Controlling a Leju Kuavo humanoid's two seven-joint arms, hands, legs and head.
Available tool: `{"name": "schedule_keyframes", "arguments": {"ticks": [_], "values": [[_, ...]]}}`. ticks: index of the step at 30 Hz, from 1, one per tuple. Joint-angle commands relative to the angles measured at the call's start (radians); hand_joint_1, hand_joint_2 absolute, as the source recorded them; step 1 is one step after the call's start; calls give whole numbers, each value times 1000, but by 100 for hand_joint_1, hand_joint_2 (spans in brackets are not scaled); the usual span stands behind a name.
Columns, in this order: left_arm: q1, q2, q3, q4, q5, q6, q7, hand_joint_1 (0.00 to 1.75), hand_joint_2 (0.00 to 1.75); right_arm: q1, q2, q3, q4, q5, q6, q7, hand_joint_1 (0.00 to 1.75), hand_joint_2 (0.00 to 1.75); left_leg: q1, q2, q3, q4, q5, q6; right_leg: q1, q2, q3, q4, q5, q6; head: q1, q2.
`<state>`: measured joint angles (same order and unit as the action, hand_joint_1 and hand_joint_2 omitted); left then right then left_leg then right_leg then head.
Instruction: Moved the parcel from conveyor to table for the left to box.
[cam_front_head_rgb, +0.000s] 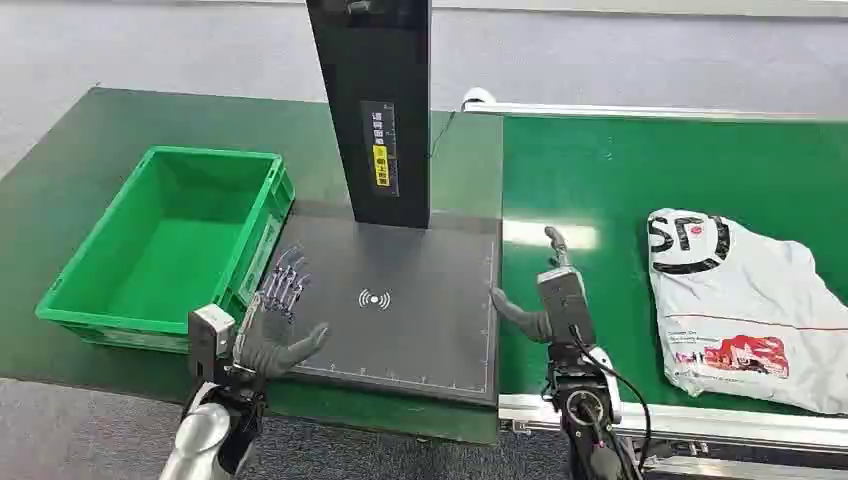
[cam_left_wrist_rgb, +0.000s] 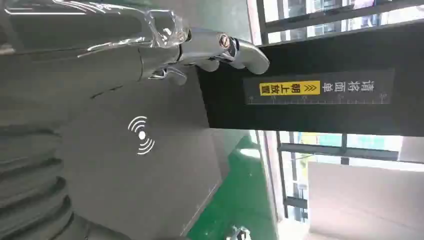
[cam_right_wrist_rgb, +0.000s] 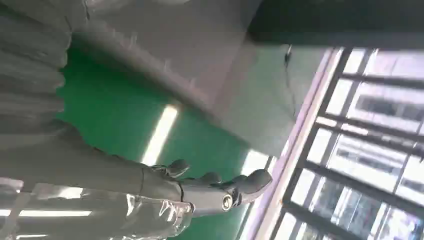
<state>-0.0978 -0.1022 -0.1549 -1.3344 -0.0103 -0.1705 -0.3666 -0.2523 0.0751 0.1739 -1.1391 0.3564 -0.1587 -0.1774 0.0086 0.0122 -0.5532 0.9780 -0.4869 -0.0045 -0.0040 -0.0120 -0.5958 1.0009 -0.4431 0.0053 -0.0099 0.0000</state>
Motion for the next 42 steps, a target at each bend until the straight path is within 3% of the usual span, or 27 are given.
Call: {"name": "schedule_keyframes", "arguments": {"ticks": [1, 6, 7, 9, 10, 12, 16, 23, 27, 33, 42], "values": [[2, 22, 9, 17, -3, 2, -1, 0, 175, -121, -103, -114, 140, 160, -76, 59, 0, 175, -1, -1, 2, -2, 0, 0, -1, 1, 2, -2, 0, 0, 0, 0], [-6, 27, 21, 24, -2, 0, -5, 0, 175, -190, -140, -166, 198, 264, -105, 106, 0, 175, -1, 0, 2, -1, 0, 0, -1, 2, 1, -1, 1, 0, 0, 0], [-12, 32, 22, 31, 1, -6, -4, 0, 175, -225, -151, -163, 252, 356, -138, 155, 0, 175, 0, 1, 1, 0, 0, 0, 0, 2, 0, 0, 1, 0, 0, 0], [-16, 35, 22, 33, 2, -8, -3, 0, 175, -244, -159, -174, 272, 382, -141, 173, 0, 175, -1, 1, 1, -1, 0, 0, -1, 2, 1, -1, 1, 0, 0, 0], [-20, 36, 20, 39, 7, -18, -1, 0, 175, -273, -176, -173, 335, 474, -151, 248, 0, 175, 0, 0, 1, 0, 0, 0, 0, 1, 1, 0, 1, 0, 0, 0], [-21, 35, 19, 43, 6, -16, -1, 0, 175, -291, -193, -176, 379, 528, -151, 294, 0, 175, 0, 0, 1, 0, 0, 0, 0, 1, 1, 0, 1, 0, 0, 0], [-16, 33, 33, 50, 7, -10, -1, 0, 175, -352, -215, -151, 510, 691, -133, 417, 0, 175, 0, 0, 2, 0, 0, 0, 0, 1, 1, -1, 1, 0, 0, 0], [4, 18, 63, 25, 5, -2, -1, 0, 175, -412, -198, -150, 611, 812, -49, 530, 0, 175, 0, 1, 2, -1, 0, 0, -1, 3, 1, -1, 1, 0, 0, 0], [3, 17, 63, 24, 4, -2, 0, 0, 175, -411, -198, -151, 612, 814, -48, 531, 0, 175, 0, 0, 1, 0, 0, 0, 0, 2, 0, 0, 1, 0, 0, 0], [3, 6, 81, 29, -8, 1, 8, 0, 175, -377, -210, -150, 633, 915, 75, 600, 0, 175, 0, -1, 2, -1, 0, 0, 0, 1, 2, -1, 0, 0, 0, 0], [-1, -11, 91, 34, -21, -1, 15, 0, 175, -328, -225, -199, 623, 973, 149, 649, 0, 175, 0, -2, 3, -2, 0, 0, 0, -1, 3, -2, 0, 0, 0, 0]]}}
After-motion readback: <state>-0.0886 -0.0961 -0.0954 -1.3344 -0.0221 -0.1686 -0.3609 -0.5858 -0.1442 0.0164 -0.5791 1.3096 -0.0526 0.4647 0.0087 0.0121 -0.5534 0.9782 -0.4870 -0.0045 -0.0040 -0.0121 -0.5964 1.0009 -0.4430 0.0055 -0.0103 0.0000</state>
